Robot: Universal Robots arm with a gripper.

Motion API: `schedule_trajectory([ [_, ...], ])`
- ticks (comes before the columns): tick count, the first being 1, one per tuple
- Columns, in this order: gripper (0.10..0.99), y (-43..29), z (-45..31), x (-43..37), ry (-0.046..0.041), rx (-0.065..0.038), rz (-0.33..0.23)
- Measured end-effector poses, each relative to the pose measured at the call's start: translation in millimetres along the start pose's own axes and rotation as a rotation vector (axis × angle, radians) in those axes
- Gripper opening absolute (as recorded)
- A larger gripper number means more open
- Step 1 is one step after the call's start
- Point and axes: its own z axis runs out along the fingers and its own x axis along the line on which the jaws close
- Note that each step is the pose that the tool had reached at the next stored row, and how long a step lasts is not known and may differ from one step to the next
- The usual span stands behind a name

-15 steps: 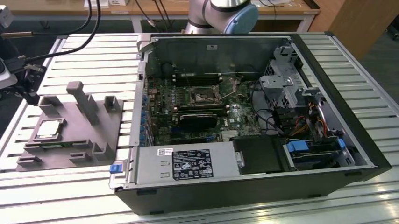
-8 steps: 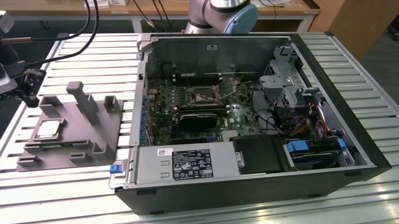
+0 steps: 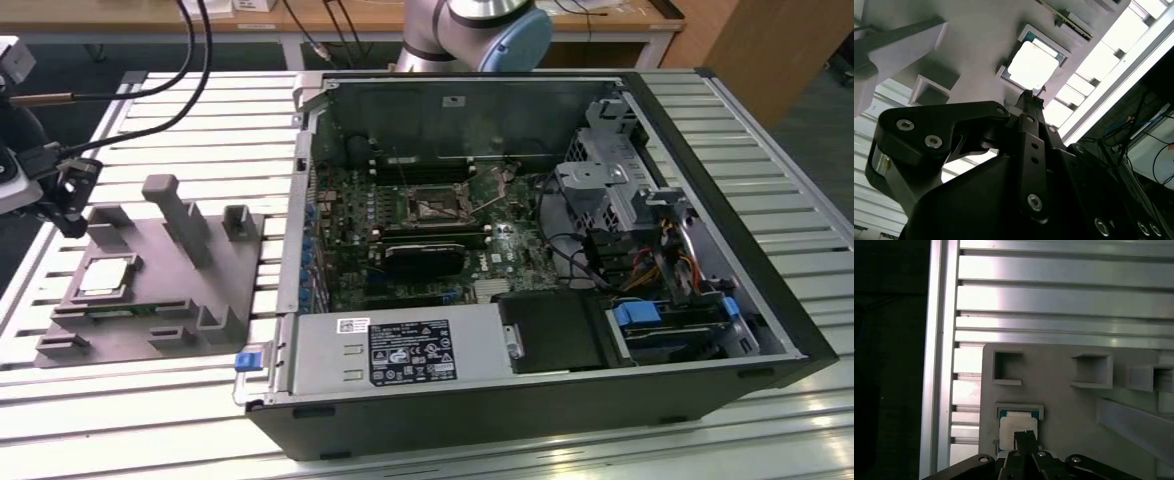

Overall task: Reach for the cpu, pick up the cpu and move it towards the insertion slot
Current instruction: 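Pick up the cpu and move it towards the insertion slot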

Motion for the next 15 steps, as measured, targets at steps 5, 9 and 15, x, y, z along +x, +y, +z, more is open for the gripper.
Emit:
schedule_trajectory([
  [5, 0.106, -1.5, 6.4, 0.5, 0.0002, 0.000, 0.000],
  [9, 0.106, -4.2, 11.2, 0.6, 0.0000, 0.000, 0.000],
  [15, 0.106, -8.1, 19.7, 0.8, 0.0001, 0.000, 0.000],
])
